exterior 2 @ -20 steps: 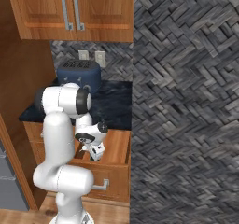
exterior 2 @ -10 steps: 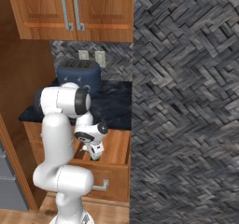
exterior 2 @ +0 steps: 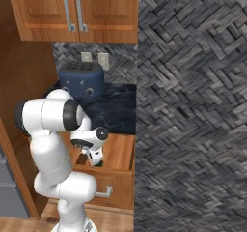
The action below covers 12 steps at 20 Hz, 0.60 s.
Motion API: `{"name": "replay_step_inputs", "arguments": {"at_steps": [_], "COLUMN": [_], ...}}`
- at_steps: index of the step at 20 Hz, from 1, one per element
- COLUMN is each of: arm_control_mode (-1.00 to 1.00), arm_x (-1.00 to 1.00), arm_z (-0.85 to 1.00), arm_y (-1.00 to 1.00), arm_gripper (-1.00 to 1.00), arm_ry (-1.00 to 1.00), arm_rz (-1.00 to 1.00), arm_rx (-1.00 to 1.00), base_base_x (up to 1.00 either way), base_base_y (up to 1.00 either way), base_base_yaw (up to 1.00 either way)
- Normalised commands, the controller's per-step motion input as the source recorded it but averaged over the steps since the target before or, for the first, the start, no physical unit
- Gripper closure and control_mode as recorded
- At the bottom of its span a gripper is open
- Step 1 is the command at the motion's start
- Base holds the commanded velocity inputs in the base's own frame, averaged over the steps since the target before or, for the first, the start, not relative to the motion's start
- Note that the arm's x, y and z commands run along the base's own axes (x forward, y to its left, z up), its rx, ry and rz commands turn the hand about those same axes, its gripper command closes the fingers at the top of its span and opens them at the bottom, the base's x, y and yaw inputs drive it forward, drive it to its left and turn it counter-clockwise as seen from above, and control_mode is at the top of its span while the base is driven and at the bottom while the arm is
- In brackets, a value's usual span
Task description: Restock the sink supplies by placing the sponge and soap dispenser on the counter and next to the sink. Make sure the soap dispenser is upright.
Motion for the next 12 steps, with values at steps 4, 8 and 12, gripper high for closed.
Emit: {"name": "replay_step_inputs", "arguments": {"at_steps": [4, 8, 12], "arm_control_mode": [-1.0, -1.0, -1.0], "arm_x": [-0.69, -0.44, -0.36], "arm_z": [0.87, 1.0, 1.0], "arm_y": [0.0, 0.0, 0.0], "arm_gripper": [1.0, 1.0, 1.0], "arm_ry": [0.0, 0.0, 0.02], "arm_rz": [-0.09, -0.07, -0.07], "arm_rx": [0.01, 0.03, 0.09], "base_base_x": [0.0, 0.0, 0.0], "base_base_y": [0.0, 0.0, 0.0], "base_base_yaw": [0.0, 0.0, 0.0]}}
